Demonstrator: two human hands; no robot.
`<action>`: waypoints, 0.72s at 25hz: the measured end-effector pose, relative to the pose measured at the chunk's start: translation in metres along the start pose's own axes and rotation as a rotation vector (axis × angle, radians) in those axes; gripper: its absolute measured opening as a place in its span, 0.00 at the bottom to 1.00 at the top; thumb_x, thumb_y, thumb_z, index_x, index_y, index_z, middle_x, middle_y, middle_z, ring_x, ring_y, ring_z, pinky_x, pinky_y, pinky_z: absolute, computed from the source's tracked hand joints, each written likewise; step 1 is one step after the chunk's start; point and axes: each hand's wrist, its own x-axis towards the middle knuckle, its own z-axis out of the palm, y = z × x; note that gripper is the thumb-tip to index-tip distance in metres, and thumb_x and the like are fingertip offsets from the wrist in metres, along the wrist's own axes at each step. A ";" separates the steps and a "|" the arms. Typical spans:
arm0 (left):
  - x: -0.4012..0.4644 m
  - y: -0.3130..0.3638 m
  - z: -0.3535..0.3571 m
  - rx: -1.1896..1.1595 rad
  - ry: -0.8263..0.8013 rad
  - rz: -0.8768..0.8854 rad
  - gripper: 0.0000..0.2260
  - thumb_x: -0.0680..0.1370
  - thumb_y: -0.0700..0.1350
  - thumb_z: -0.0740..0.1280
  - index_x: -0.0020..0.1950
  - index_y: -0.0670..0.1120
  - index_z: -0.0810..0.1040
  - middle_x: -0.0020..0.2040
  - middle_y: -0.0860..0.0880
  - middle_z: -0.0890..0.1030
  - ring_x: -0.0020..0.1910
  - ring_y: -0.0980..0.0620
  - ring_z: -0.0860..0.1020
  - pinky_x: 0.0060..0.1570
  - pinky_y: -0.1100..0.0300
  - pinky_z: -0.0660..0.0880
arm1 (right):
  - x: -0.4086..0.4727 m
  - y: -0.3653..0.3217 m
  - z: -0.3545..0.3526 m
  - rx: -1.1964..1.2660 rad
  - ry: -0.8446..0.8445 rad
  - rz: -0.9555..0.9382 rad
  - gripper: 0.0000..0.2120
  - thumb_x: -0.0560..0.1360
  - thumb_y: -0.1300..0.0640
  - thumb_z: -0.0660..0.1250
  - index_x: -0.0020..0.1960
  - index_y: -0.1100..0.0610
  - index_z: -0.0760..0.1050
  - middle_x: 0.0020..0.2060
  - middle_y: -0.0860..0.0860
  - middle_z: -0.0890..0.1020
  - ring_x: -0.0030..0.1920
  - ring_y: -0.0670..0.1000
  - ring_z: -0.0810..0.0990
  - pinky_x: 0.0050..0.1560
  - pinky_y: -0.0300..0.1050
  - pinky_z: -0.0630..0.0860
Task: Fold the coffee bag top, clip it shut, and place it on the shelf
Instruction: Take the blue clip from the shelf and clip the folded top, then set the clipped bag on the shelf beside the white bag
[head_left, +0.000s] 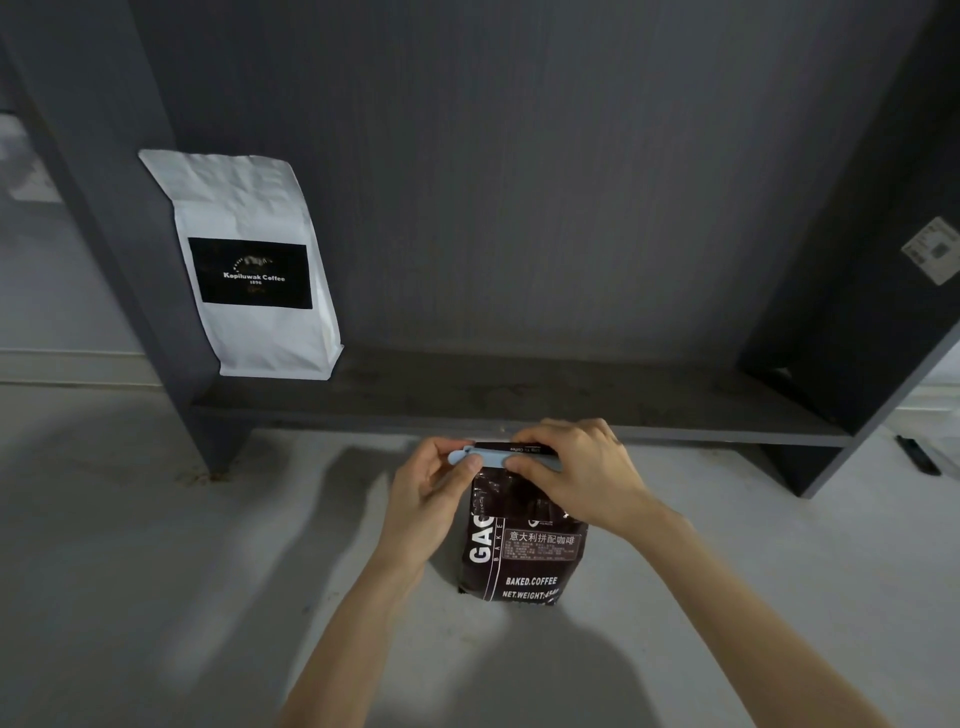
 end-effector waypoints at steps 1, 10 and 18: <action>0.000 0.001 -0.001 0.007 -0.006 0.006 0.03 0.73 0.38 0.65 0.44 0.46 0.75 0.41 0.51 0.80 0.36 0.67 0.78 0.37 0.77 0.71 | 0.000 0.000 0.000 -0.002 0.008 -0.005 0.15 0.73 0.47 0.61 0.55 0.53 0.74 0.53 0.50 0.81 0.51 0.51 0.77 0.63 0.47 0.61; 0.000 -0.005 -0.012 0.153 -0.208 0.025 0.13 0.73 0.38 0.65 0.50 0.57 0.74 0.49 0.58 0.80 0.50 0.66 0.78 0.46 0.75 0.72 | -0.013 0.017 -0.005 0.164 0.196 0.033 0.25 0.68 0.39 0.62 0.62 0.49 0.70 0.56 0.47 0.78 0.57 0.47 0.74 0.64 0.50 0.66; -0.013 -0.038 -0.017 0.218 -0.329 -0.141 0.32 0.72 0.35 0.66 0.63 0.63 0.54 0.64 0.61 0.66 0.64 0.60 0.66 0.65 0.61 0.64 | -0.065 0.046 0.043 0.570 0.122 0.377 0.29 0.69 0.57 0.69 0.67 0.53 0.62 0.60 0.50 0.75 0.58 0.47 0.73 0.58 0.42 0.69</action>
